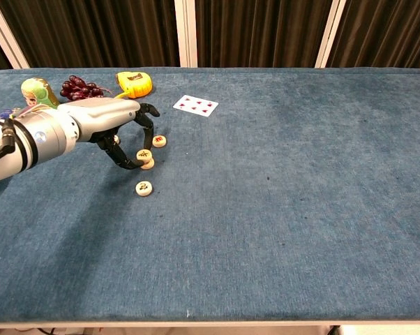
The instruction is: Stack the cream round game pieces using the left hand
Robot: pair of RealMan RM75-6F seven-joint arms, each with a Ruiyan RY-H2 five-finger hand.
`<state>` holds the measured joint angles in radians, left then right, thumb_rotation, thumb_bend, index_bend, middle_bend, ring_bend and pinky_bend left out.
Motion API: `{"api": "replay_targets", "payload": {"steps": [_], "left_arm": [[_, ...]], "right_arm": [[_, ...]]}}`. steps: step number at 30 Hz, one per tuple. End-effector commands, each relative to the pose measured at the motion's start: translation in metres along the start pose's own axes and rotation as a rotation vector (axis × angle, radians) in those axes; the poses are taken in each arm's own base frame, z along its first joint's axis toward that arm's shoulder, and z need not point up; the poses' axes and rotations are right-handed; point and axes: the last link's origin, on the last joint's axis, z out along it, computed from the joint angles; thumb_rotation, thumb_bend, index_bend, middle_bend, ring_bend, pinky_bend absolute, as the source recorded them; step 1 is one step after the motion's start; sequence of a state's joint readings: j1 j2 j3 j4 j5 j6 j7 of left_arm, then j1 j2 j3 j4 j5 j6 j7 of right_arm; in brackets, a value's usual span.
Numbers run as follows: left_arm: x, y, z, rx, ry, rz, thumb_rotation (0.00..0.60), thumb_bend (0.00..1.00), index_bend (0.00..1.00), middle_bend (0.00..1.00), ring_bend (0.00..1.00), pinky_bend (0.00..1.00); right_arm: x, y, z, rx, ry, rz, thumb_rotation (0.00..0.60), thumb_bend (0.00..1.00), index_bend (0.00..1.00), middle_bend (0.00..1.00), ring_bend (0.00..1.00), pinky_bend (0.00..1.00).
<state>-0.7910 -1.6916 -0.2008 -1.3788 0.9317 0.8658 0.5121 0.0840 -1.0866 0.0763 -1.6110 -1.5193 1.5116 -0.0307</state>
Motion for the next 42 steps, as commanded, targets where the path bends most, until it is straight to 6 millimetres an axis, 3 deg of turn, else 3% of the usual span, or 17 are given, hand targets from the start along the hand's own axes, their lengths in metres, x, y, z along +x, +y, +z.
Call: {"api": "replay_targets", "payload": {"steps": [1, 35, 42], "left_arm": [[0.0, 0.001, 0.0, -0.003, -0.002, -0.002, 0.6, 0.33, 0.5, 0.03, 0.0, 0.0], [-0.001, 0.004, -0.001, -0.001, -0.012, 0.007, 0.6, 0.32, 0.43, 0.03, 0.0, 0.0], [0.009, 0.01, -0.012, -0.036, 0.046, -0.009, 0.6, 0.31, 0.4, 0.02, 0.0, 0.0]], "right_arm": [[-0.001, 0.0, 0.0, 0.0, -0.002, 0.001, 0.6, 0.17, 0.0, 0.04, 0.0, 0.0], [-0.001, 0.002, 0.001, -0.006, -0.001, 0.008, 0.6, 0.17, 0.0, 0.04, 0.0, 0.0], [0.0, 0.001, 0.002, -0.002, 0.002, 0.008, 0.6, 0.17, 0.0, 0.04, 0.0, 0.0]]}}
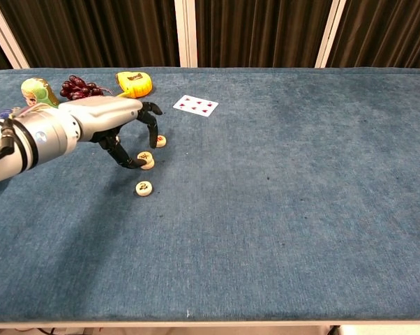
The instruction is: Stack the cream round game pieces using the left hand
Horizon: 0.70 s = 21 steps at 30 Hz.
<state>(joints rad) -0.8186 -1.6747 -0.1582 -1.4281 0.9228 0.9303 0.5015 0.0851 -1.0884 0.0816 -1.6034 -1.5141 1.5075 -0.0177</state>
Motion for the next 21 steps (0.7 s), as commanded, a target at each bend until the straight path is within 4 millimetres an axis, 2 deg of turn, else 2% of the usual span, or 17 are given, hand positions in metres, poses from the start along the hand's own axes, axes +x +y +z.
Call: {"api": "replay_targets", "payload": {"steps": [1, 5, 10, 21], "left_arm": [[0.007, 0.005, -0.011, -0.035, 0.036, -0.021, 0.6, 0.31, 0.4, 0.02, 0.0, 0.0], [0.009, 0.014, -0.028, -0.105, 0.052, -0.021, 0.6, 0.31, 0.4, 0.02, 0.0, 0.0], [0.0, 0.023, -0.041, -0.162, 0.032, 0.0, 0.6, 0.28, 0.4, 0.02, 0.0, 0.0], [-0.02, 0.021, -0.041, -0.139, 0.002, 0.082, 0.6, 0.26, 0.4, 0.02, 0.0, 0.0]], "right_arm": [[0.0, -0.001, 0.001, 0.004, -0.001, -0.001, 0.6, 0.17, 0.0, 0.04, 0.0, 0.0], [-0.001, -0.002, 0.001, 0.008, -0.003, 0.0, 0.6, 0.17, 0.0, 0.04, 0.0, 0.0], [-0.001, -0.001, 0.0, 0.008, -0.003, 0.001, 0.6, 0.17, 0.0, 0.04, 0.0, 0.0], [0.0, 0.001, -0.006, 0.002, 0.005, 0.003, 0.6, 0.17, 0.0, 0.04, 0.0, 0.0]]}}
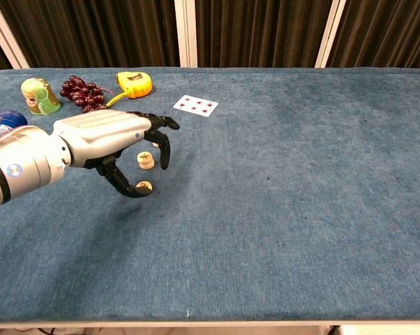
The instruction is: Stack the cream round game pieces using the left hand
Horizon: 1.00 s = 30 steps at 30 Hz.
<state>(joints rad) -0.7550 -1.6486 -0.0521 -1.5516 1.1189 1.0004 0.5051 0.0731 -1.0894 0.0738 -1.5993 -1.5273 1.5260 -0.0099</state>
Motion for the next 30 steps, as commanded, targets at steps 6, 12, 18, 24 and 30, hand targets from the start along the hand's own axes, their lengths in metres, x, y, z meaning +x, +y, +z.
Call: {"api": "replay_targets", "payload": {"steps": [6, 12, 18, 24, 30], "left_arm": [[-0.011, -0.004, 0.0, 0.019, -0.002, 0.059, 0.6, 0.29, 0.4, 0.01, 0.0, 0.0], [-0.014, -0.005, 0.001, 0.019, -0.005, 0.069, 0.6, 0.31, 0.42, 0.01, 0.0, 0.0], [-0.017, -0.007, 0.0, 0.021, -0.007, 0.075, 0.6, 0.31, 0.42, 0.01, 0.0, 0.0], [-0.019, -0.009, 0.0, 0.026, -0.009, 0.076, 0.6, 0.31, 0.44, 0.01, 0.0, 0.0], [-0.02, -0.011, 0.001, 0.027, -0.002, 0.071, 0.6, 0.36, 0.5, 0.01, 0.0, 0.0]], "right_arm": [[0.0, 0.0, -0.002, 0.002, 0.0, 0.0, 0.6, 0.17, 0.0, 0.04, 0.0, 0.0], [0.0, -0.001, -0.003, 0.001, 0.003, -0.001, 0.6, 0.17, 0.0, 0.04, 0.0, 0.0], [0.0, -0.002, -0.003, 0.001, 0.002, -0.001, 0.6, 0.17, 0.0, 0.04, 0.0, 0.0], [-0.001, -0.003, -0.003, -0.001, -0.002, 0.0, 0.6, 0.17, 0.0, 0.04, 0.0, 0.0], [-0.001, -0.003, -0.003, -0.002, -0.002, 0.0, 0.6, 0.17, 0.0, 0.04, 0.0, 0.0]]}}
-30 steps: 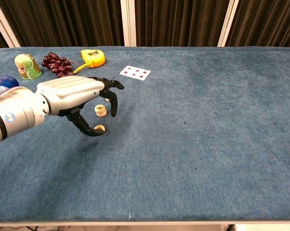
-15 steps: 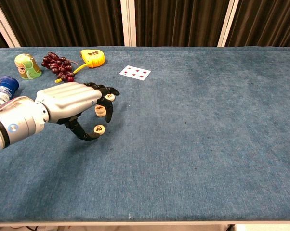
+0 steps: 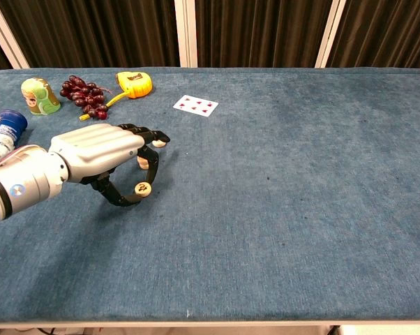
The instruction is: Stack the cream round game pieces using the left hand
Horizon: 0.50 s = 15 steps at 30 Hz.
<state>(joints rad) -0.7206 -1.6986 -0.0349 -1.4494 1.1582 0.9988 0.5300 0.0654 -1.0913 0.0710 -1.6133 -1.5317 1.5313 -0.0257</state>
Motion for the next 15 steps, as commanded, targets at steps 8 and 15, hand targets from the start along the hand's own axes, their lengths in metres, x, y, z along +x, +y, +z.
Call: {"api": "replay_targets", "payload": {"steps": [8, 15], "left_arm": [[0.02, -0.005, 0.003, 0.005, 0.04, -0.046, 0.6, 0.39, 0.52, 0.01, 0.0, 0.0], [0.047, -0.015, 0.023, 0.052, 0.05, -0.124, 0.6, 0.38, 0.5, 0.01, 0.0, 0.0]], "right_arm": [[0.001, -0.001, -0.001, 0.002, 0.005, 0.001, 0.6, 0.17, 0.0, 0.04, 0.0, 0.0], [0.001, 0.0, -0.002, 0.001, 0.007, 0.005, 0.6, 0.17, 0.0, 0.04, 0.0, 0.0]]}}
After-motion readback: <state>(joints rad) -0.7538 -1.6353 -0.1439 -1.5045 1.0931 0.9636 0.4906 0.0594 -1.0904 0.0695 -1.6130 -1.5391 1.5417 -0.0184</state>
